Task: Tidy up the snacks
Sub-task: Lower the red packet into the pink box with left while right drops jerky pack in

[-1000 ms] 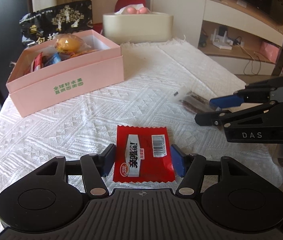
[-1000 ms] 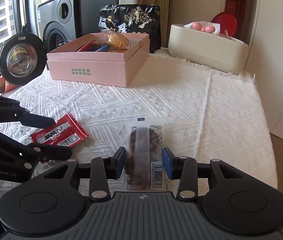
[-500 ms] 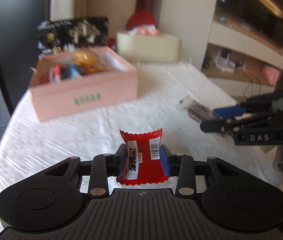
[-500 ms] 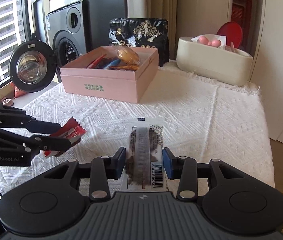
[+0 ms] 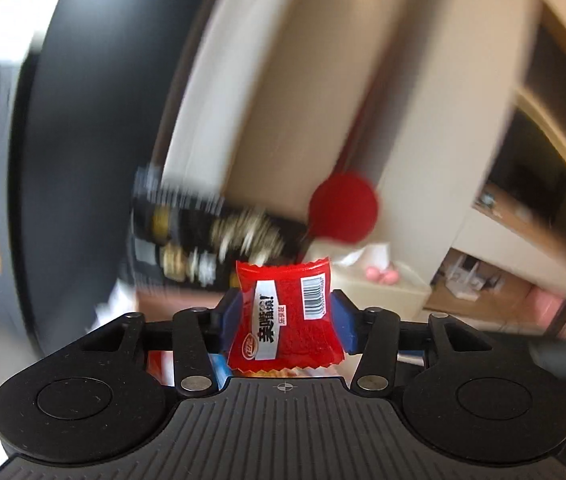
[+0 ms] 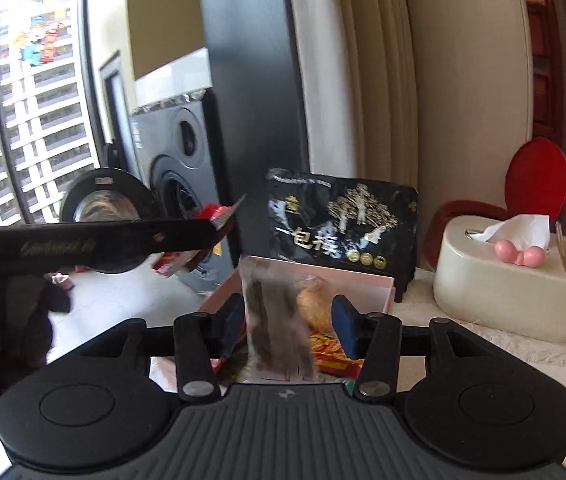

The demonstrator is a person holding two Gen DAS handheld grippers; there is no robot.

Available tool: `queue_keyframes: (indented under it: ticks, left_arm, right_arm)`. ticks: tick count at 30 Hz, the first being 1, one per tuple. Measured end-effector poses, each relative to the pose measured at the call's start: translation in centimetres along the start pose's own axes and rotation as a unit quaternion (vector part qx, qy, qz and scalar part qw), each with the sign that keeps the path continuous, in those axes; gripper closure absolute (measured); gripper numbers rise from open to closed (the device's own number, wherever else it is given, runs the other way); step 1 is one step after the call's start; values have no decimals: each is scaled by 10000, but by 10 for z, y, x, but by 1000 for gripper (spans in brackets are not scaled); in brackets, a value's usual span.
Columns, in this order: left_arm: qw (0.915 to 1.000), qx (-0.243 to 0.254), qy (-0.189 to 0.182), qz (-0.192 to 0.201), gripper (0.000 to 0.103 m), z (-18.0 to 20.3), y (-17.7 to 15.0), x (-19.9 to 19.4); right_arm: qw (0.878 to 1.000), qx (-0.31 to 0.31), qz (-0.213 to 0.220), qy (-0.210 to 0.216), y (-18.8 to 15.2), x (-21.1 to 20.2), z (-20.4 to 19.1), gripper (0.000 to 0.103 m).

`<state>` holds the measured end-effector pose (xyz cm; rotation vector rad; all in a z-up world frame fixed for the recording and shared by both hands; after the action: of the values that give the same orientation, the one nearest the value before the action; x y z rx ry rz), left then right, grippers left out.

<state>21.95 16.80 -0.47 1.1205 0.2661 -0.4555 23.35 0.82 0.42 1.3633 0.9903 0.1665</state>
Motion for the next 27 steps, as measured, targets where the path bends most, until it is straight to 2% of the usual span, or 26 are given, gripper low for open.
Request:
queue_keyframes:
  ticks: [1,3,6,8,10,11,12,14,15,16,18,20,23,27]
  left_arm:
    - [9992,-153,116,-364,51,-11,-5,22]
    - [9978,-11,288,-603,51,-20,-19,49]
    - [9979,274,331,-476,46,-19,-31,57]
    - [9979,347,409,-352,46,-15,-33,53]
    - [9959,683,541,-254,45,-7,-35,47]
    - [9922,989,701,-293,43,-2,-37,45]
    - [9844,1408,953,-462,42,2,-41,49]
    - [9571,2266,1367,-1180,39,11,-59,65]
    - [9509,2397,1358,-1410,38,13,-67,70]
    - [9572,2212,1187,-1444,38,13,-68,69]
    - [9749,1432,974,-1397,39,5,-61,65]
    - [9877,848,865,-992,43,-3,-48,53]
    - [9926,595,893,-572,43,-2,-32,33]
    - [9915,765,1053,25,43,18,-29,-11]
  right_arm:
    - [10000,32,-30,-43,-2,4,2,55]
    - [9999,96,-114,-14,-13,5,5,55]
    - [9993,-191,-219,-251,-38,-1,6,53]
    - [9977,-375,-195,-527,-51,-5,7,47]
    - [9973,-339,-169,-623,-59,-10,10,42]
    - [9975,-290,-164,-627,-62,-12,10,40]
    - [9975,-243,-163,-637,-64,-14,10,38]
    - [9964,-218,-184,-794,-68,-16,8,36]
    - [9956,-249,-198,-883,-69,-17,5,36]
    - [9950,-284,-206,-940,-70,-18,3,36]
    - [9947,-289,-174,-975,-71,-25,-1,36]
    - [9954,-224,-102,-928,-71,-35,-3,36]
    - [9953,-202,-21,-951,-76,-52,-5,33]
    - [9950,-119,126,-987,-79,-71,-6,32]
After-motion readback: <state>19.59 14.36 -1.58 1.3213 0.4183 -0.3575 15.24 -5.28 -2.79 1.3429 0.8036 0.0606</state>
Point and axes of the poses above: each gripper's, at about its wrist camera, not at the fingertips, and x roughly the way its jaws point, z to its right, y to its top, the point moved 5 cm from there along x, roughly the way its jaws point, and after that the axes turned 2 degrees about -y, right-handed, at the moved point
